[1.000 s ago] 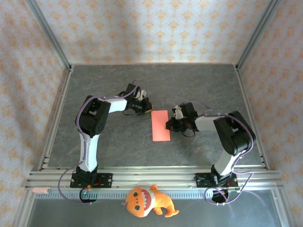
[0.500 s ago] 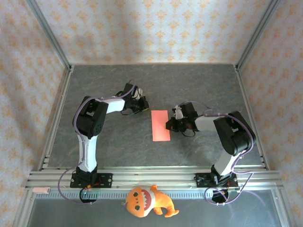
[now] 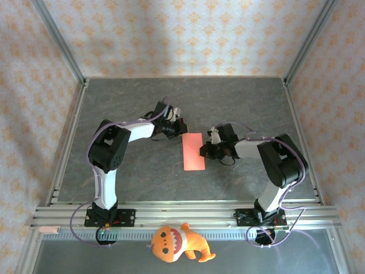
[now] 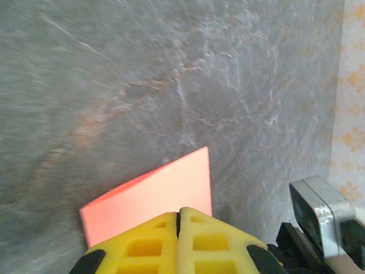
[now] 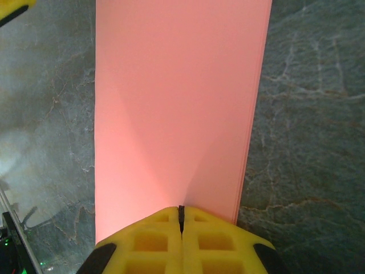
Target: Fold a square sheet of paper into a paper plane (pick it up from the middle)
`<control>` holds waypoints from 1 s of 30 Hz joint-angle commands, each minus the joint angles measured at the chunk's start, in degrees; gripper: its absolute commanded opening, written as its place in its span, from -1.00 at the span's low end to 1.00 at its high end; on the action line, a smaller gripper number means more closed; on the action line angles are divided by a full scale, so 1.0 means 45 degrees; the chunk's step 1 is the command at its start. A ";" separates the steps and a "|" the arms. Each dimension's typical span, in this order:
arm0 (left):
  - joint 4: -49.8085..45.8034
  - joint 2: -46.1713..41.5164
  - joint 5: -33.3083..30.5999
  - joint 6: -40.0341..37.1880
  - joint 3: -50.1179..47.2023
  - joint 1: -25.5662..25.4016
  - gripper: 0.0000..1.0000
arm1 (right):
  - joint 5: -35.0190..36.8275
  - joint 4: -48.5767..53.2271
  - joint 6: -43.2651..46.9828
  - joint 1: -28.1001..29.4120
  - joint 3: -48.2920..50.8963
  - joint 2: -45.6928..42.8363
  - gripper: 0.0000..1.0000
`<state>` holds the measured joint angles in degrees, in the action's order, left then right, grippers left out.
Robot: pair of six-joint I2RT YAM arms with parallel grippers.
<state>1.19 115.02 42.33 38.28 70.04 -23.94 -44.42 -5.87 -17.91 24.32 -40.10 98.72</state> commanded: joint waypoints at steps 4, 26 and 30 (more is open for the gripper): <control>-0.1164 0.1059 0.0103 -0.0839 0.0717 -0.0128 -1.00 | 0.2101 0.3316 0.0313 -0.0041 0.0957 0.1131 -1.00; -0.1557 0.0531 -0.1359 -0.0871 0.0821 0.0929 -1.00 | 0.1865 0.3238 0.0287 -0.0032 0.0908 0.0962 -1.00; -0.1250 -0.0616 -0.1437 -0.0642 0.0280 0.0804 -1.00 | 0.1441 0.2925 -0.0051 -0.0040 0.0663 0.0447 -1.00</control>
<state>-3.66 117.58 38.76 35.57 72.62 -20.56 -44.42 -5.85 -17.96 24.32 -40.25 98.37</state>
